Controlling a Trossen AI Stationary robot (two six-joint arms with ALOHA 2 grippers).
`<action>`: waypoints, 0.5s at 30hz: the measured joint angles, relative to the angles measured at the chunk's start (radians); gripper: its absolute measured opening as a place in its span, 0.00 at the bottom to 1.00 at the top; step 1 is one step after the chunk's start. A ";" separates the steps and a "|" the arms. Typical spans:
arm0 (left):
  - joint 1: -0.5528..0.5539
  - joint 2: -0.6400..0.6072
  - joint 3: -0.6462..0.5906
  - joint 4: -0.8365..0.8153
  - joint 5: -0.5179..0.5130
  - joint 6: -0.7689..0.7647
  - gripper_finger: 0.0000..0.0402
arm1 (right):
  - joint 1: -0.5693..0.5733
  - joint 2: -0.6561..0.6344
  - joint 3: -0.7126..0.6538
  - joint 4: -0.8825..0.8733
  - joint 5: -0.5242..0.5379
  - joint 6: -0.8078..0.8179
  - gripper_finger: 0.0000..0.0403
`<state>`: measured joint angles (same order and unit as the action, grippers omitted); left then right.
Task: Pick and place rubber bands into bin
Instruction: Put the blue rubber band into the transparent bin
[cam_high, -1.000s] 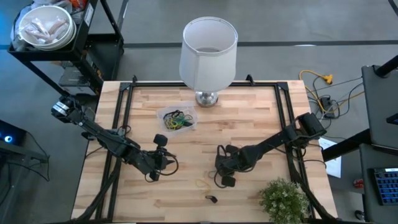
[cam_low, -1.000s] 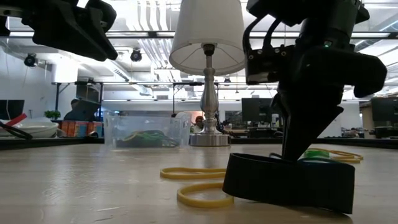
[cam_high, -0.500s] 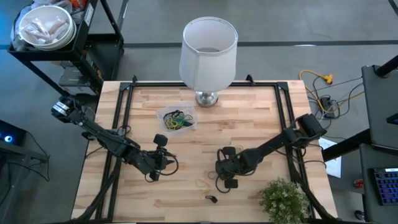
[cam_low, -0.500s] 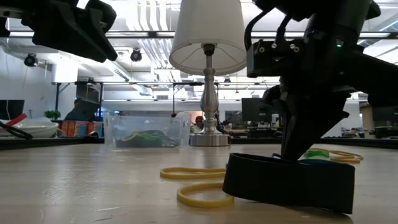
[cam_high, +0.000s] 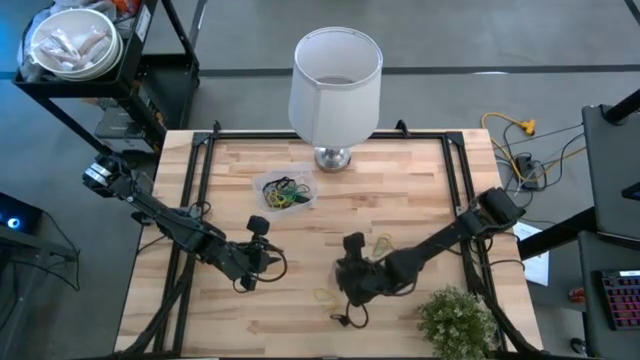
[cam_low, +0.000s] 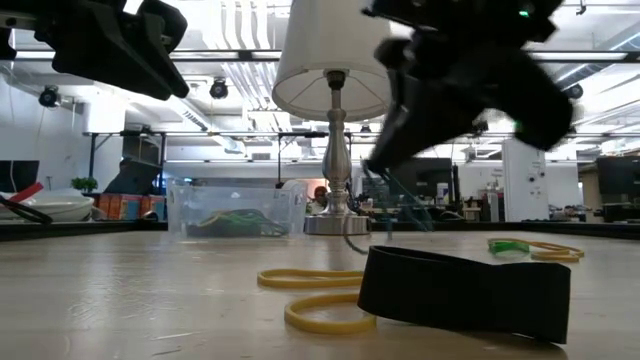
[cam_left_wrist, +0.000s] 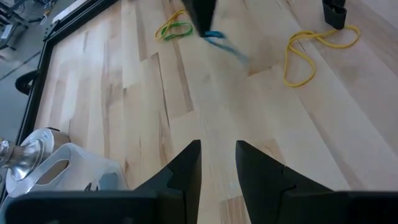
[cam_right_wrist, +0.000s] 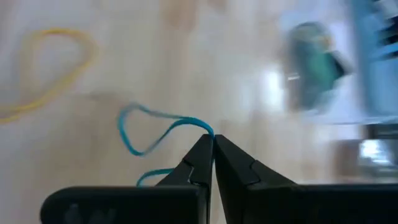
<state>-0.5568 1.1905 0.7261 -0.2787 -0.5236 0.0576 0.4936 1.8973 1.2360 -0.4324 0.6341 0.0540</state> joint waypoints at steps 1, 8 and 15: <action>0.000 0.000 0.000 0.000 0.000 0.000 0.21 | 0.000 0.000 0.008 0.001 0.034 -0.019 0.02; 0.000 0.000 0.000 0.000 -0.005 0.000 0.21 | -0.021 0.001 0.059 0.087 0.211 -0.150 0.02; 0.000 0.000 0.000 -0.015 -0.005 -0.001 0.21 | -0.105 0.001 0.068 0.353 0.233 -0.354 0.02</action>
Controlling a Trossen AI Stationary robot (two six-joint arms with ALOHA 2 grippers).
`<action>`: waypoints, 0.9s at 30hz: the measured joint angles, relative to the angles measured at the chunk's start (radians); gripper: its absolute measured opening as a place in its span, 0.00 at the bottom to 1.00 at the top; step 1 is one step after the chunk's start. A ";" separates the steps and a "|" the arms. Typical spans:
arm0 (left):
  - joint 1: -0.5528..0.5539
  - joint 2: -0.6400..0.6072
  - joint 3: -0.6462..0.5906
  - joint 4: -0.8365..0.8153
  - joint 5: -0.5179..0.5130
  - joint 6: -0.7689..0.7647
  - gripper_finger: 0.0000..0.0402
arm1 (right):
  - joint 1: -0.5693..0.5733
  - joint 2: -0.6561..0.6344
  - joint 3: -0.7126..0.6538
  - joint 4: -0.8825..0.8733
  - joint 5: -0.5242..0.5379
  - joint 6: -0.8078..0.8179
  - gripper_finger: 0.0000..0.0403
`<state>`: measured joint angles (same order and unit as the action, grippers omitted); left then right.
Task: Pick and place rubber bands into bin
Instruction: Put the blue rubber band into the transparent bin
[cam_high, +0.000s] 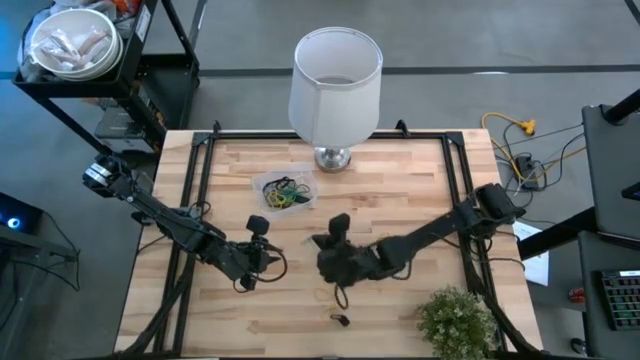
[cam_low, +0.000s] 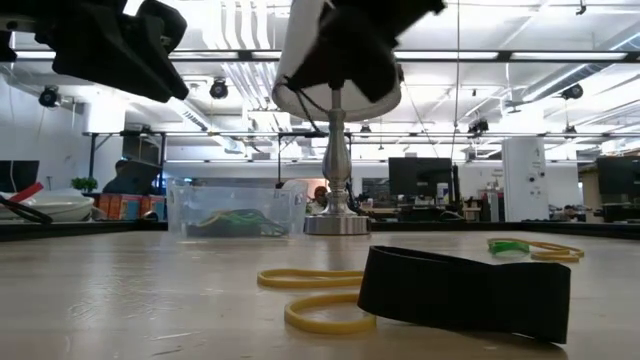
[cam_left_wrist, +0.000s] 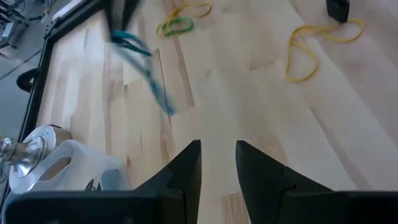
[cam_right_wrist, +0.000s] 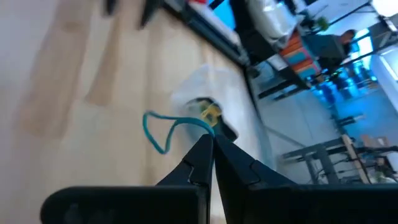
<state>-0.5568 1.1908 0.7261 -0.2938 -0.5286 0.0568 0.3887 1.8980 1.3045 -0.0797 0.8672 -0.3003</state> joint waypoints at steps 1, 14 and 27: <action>0.000 0.000 0.000 -0.009 0.000 -0.004 0.21 | -0.015 0.000 0.000 0.028 0.000 -0.019 0.02; 0.000 0.000 0.000 -0.094 0.000 -0.079 0.21 | -0.228 0.002 0.000 0.181 -0.060 0.015 0.02; 0.000 0.000 0.000 -0.099 0.000 -0.080 0.21 | -0.316 0.008 0.000 0.207 -0.171 0.213 0.02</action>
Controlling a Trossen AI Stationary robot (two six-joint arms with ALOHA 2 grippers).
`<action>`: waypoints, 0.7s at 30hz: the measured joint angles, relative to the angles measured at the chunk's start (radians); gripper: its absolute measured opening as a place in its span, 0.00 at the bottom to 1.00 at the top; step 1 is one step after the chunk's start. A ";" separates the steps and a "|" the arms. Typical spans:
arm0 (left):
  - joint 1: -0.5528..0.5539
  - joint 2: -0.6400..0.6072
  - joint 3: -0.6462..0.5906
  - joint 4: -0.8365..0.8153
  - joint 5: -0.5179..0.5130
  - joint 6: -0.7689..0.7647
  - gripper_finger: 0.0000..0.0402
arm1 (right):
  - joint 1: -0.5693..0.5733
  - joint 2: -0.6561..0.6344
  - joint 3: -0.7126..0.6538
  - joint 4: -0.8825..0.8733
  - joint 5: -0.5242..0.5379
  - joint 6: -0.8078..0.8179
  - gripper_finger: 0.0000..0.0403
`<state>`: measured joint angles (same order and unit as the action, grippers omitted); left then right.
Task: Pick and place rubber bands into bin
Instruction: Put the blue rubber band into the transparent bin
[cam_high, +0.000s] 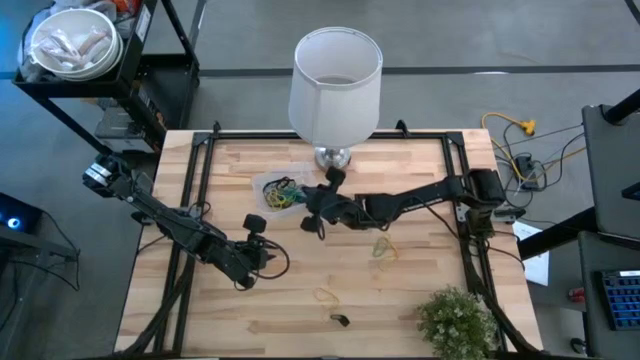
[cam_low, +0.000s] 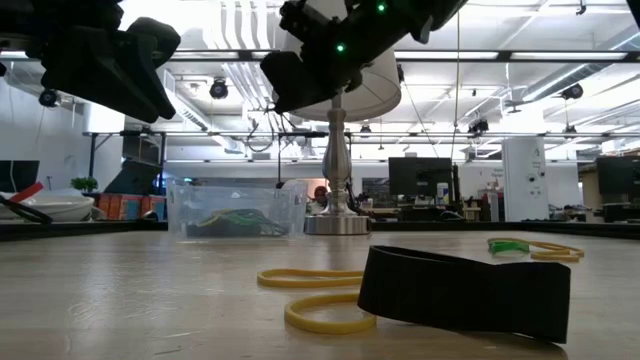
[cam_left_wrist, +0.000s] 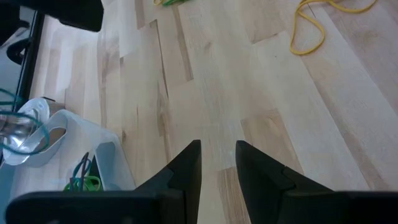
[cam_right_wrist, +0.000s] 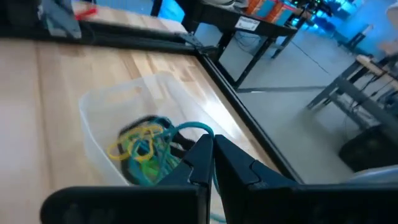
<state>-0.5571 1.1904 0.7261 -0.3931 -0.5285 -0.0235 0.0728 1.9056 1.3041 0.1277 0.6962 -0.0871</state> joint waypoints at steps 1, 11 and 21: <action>0.000 0.000 0.000 0.000 0.000 0.000 0.21 | 0.001 0.011 0.000 0.023 0.006 0.017 0.02; 0.000 0.000 0.000 -0.009 0.000 -0.021 0.21 | -0.006 0.221 0.035 0.298 0.158 0.042 0.02; 0.000 0.000 0.000 -0.020 0.001 -0.024 0.21 | -0.052 0.355 0.204 0.276 0.178 0.083 0.02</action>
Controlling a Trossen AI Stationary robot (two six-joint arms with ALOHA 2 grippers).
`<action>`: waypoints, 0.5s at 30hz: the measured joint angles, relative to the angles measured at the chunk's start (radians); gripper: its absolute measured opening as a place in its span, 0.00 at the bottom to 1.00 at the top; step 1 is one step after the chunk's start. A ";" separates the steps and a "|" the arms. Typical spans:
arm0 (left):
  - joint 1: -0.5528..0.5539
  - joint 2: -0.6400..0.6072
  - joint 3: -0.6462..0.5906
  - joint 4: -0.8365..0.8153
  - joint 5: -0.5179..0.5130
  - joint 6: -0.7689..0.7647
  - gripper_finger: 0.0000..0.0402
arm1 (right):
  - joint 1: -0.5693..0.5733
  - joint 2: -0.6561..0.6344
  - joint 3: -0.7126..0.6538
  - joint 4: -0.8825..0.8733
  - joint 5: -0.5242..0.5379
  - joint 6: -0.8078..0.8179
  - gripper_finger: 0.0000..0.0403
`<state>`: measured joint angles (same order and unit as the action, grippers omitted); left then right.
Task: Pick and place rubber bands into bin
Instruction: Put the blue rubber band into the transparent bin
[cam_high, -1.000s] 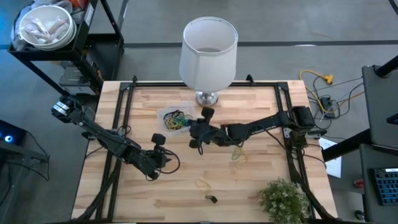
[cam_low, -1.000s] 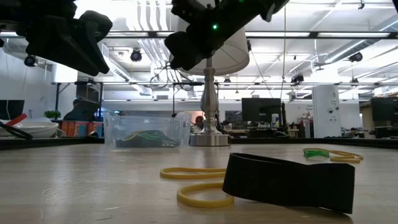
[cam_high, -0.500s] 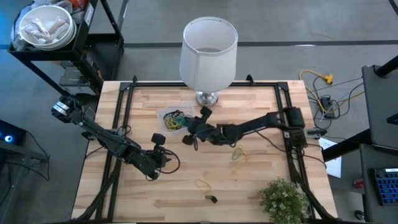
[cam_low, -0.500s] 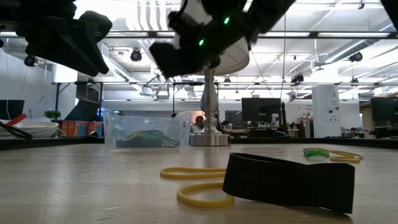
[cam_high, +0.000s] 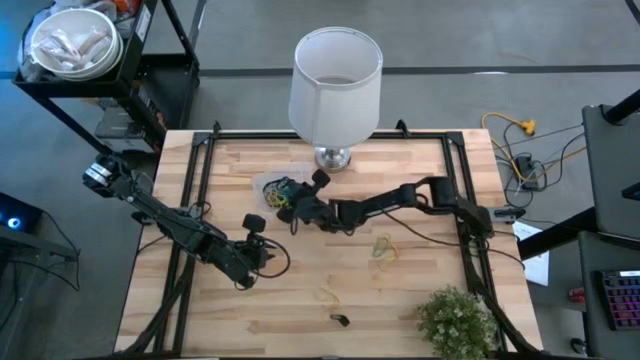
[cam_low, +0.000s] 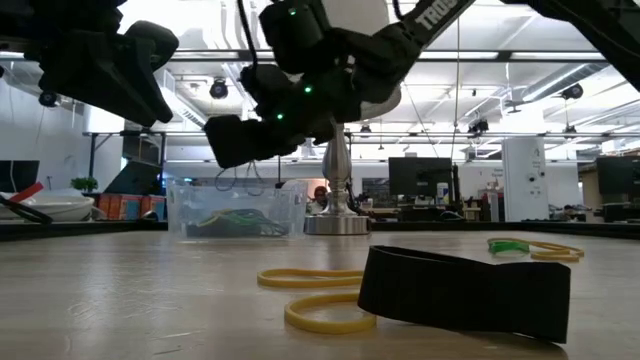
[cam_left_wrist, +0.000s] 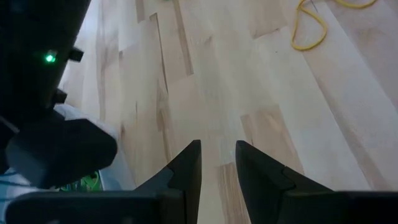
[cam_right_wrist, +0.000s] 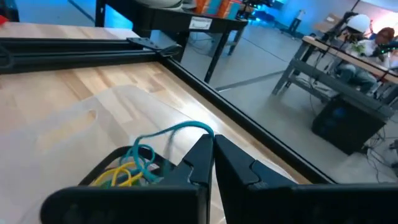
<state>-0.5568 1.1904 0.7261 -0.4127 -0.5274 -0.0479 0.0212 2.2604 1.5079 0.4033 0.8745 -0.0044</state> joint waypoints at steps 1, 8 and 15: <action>0.000 0.000 0.000 0.002 0.000 0.000 0.21 | -0.004 0.000 0.008 -0.014 -0.002 0.005 0.02; 0.000 0.000 0.000 0.002 0.000 -0.001 0.21 | -0.033 0.000 0.017 -0.102 -0.052 0.093 0.02; 0.000 0.000 0.000 0.002 0.000 -0.001 0.21 | -0.049 -0.001 0.018 -0.109 -0.194 0.095 0.03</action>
<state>-0.5568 1.1904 0.7261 -0.4107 -0.5274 -0.0490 -0.0282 2.2597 1.5257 0.2941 0.6801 0.0906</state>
